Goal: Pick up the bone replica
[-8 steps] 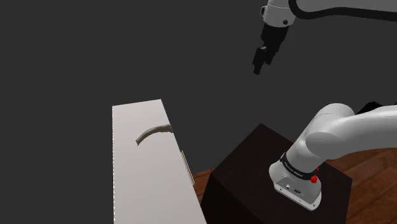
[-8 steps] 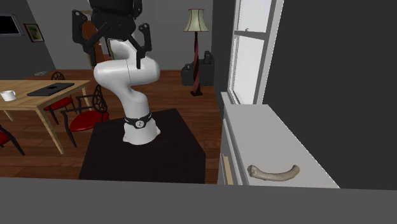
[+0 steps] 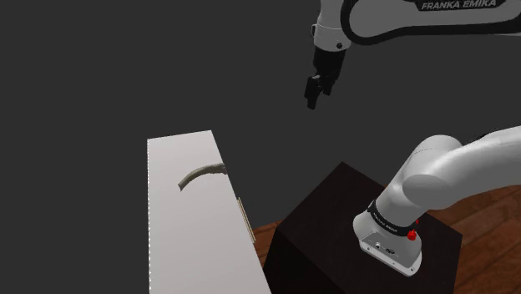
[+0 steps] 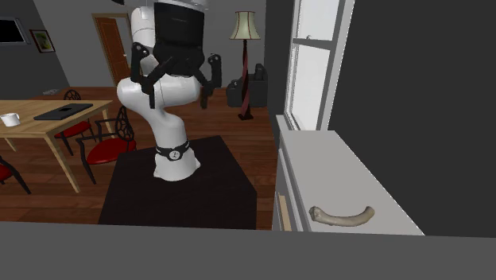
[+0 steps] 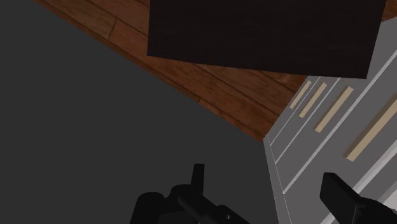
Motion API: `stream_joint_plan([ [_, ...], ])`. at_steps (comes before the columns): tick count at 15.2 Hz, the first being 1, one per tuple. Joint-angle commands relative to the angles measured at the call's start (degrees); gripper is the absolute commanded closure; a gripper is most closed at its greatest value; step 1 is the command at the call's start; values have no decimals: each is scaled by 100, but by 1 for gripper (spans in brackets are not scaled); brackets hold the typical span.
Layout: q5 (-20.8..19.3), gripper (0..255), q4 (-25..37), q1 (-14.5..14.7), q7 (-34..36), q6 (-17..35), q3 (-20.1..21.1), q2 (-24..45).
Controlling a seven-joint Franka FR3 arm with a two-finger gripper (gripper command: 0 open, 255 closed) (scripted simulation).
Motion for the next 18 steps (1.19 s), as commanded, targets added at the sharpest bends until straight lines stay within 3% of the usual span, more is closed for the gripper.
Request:
stream_joint_plan([
  [1,73,0,22,69,157,258,170,331],
  [10,88,0,575,264,817,1170,857,2052],
  [18,-324,0,1493,465,1502,1662,1339,3769],
])
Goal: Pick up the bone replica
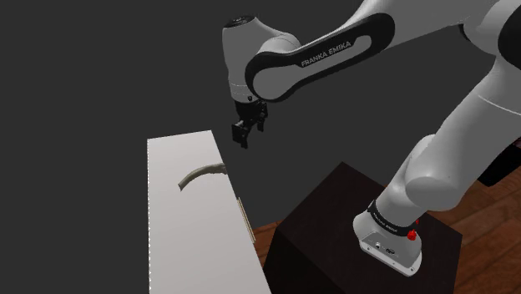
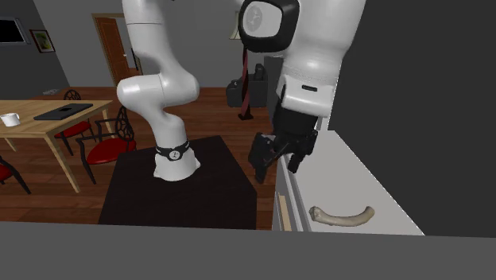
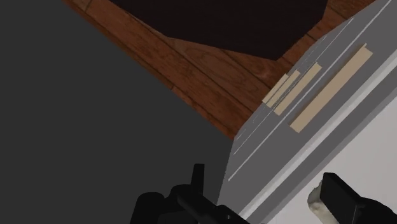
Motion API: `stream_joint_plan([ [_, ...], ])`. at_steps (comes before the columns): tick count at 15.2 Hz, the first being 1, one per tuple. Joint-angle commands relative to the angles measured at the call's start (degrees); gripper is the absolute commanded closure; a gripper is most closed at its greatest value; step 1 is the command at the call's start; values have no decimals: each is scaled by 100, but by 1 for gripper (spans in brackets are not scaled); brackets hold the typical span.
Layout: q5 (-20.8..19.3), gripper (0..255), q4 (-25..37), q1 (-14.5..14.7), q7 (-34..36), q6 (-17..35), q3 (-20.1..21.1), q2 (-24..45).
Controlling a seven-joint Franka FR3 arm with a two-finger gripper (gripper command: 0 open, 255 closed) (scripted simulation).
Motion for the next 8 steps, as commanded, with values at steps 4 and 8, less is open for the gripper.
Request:
stream_joint_plan([
  [4,-380,0,772,238,454,112,195,1120],
  [8,-705,0,1485,510,743,111,239,2026],
])
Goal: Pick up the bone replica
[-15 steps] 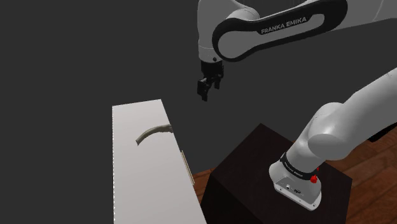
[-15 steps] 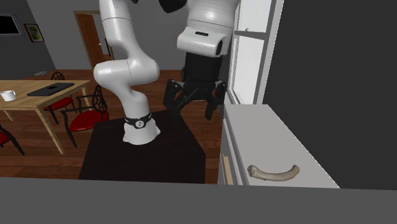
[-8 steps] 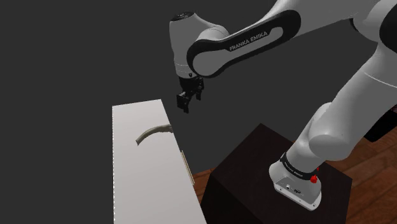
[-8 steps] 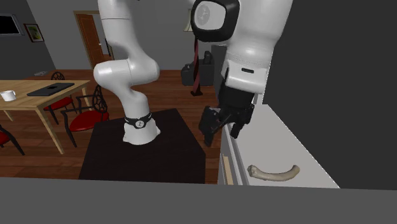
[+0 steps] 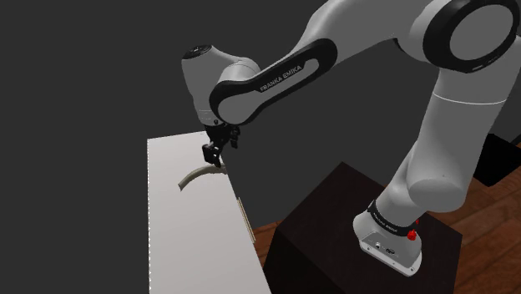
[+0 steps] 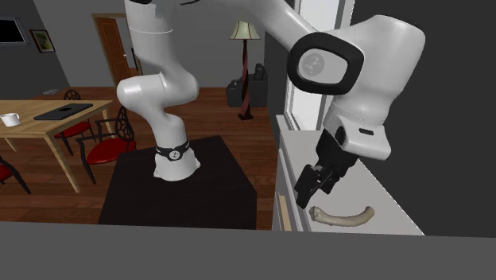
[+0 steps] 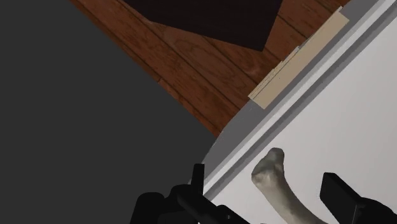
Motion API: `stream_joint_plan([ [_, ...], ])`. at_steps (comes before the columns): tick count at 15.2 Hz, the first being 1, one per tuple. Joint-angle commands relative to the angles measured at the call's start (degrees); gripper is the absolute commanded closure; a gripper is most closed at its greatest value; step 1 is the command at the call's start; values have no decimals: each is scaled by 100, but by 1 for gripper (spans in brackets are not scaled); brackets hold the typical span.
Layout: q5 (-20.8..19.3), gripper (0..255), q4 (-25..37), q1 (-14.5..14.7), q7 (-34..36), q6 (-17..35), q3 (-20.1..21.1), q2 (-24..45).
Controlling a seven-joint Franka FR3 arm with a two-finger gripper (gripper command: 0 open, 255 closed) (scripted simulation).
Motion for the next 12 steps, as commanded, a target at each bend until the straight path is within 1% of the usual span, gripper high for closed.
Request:
stream_joint_plan([
  [1,-142,0,373,130,109,-44,3,412],
  [8,-312,0,227,181,246,377,-74,721],
  [10,-327,0,217,186,258,411,-81,748],
  [11,-331,255,226,188,258,411,-83,758],
  [12,-333,255,227,183,252,414,-86,760],
])
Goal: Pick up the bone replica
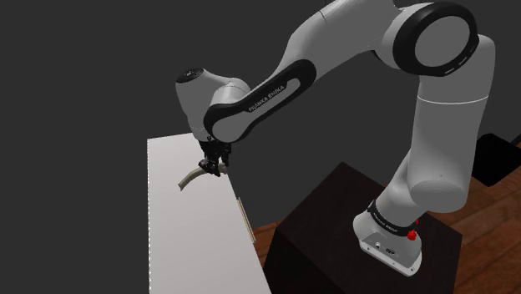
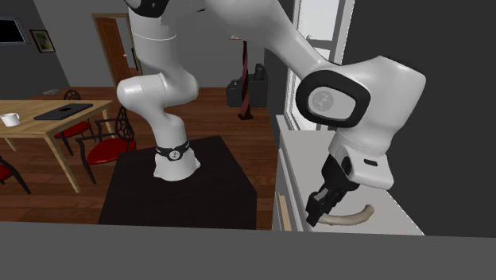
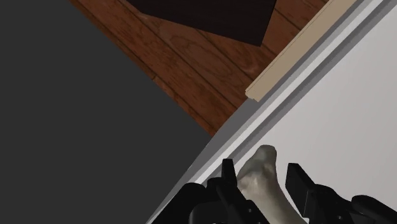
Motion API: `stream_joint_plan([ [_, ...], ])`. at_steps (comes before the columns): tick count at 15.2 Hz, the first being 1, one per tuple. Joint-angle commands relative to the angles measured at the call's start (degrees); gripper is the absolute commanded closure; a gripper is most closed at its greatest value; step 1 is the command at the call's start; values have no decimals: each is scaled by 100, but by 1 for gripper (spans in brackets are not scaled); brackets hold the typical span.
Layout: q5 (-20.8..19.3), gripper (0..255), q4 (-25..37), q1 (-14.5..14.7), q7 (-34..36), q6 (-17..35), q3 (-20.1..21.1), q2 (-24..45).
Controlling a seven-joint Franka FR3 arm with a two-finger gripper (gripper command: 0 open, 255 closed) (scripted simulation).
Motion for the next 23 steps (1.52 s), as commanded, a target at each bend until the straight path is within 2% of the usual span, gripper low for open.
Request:
stream_joint_plan([
  [1,-3,255,-1,0,1,7,-2,5],
  [8,1,255,-9,3,8,4,3,-5],
  [23,343,255,371,-83,-275,-919,138,-621],
])
